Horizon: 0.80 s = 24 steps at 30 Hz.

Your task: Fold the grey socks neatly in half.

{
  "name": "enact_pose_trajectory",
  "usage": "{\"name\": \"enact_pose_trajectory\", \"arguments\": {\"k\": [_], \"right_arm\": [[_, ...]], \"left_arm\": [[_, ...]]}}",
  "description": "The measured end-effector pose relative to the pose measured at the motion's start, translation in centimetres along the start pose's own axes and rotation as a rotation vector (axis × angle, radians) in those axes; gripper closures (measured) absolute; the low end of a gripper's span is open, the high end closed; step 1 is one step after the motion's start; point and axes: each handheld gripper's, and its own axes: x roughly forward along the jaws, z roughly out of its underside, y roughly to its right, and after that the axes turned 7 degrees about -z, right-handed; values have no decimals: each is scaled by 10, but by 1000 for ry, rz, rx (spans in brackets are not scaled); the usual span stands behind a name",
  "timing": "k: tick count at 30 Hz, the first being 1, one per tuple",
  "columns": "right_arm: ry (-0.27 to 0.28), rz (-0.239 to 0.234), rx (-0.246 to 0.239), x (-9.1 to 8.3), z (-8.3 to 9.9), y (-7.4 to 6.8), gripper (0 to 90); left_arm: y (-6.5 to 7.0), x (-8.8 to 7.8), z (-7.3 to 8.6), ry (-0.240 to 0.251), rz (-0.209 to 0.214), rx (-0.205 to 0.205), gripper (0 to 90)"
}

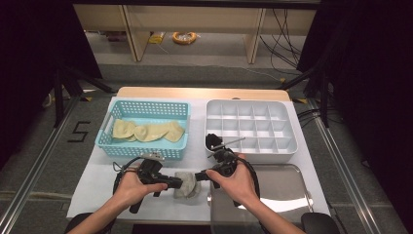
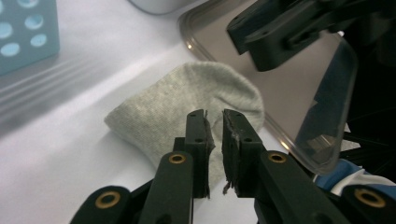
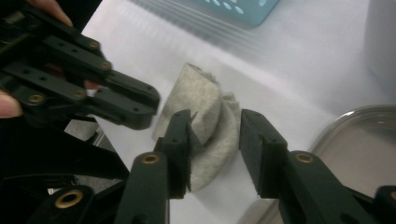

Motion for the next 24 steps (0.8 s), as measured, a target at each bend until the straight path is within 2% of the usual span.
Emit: {"name": "enact_pose_trajectory", "arguments": {"k": [1, 2, 3, 4, 6, 7, 8, 13, 18, 20, 21, 22, 23, 24], "right_arm": [[-1, 2, 15, 2, 0, -2, 601], [-8, -15, 1, 3, 0, -2, 587], [-24, -14, 25, 5, 0, -4, 573], [-31, -13, 24, 8, 0, -4, 561], [-49, -1, 29, 13, 1, -2, 562], [-53, 7, 21, 15, 1, -2, 593], [-61, 38, 5, 18, 2, -1, 628], [-110, 74, -8, 27, 6, 1, 764], [-120, 90, -40, 34, 8, 3, 787], [-126, 97, -17, 36, 9, 2, 787], [-120, 93, -64, 37, 9, 5, 787], [-120, 93, -69, 38, 9, 6, 785], [-120, 93, -69, 38, 9, 6, 785], [-128, 103, -27, 38, 9, 4, 781]], "left_arm": [[0, 1, 1, 2, -19, 9, 809], [-1, 3, 1, -9, -24, 17, 811], [0, 4, 2, -12, -43, 23, 811], [-1, 5, 2, -12, -25, 25, 812], [-1, 6, 3, -15, -23, 26, 815], [-1, 8, 3, -19, -23, 24, 817], [-1, 9, 3, -20, -32, 27, 820], [-3, 14, 4, -40, -56, 44, 834], [-5, 16, 5, -46, -80, 45, 841], [-7, 17, 5, -46, -86, 43, 841], [-7, 17, 6, -46, -85, 42, 841], [-7, 18, 6, -42, -100, 42, 840], [-7, 18, 6, -42, -100, 42, 839], [-8, 18, 6, -46, -98, 43, 839]]}}
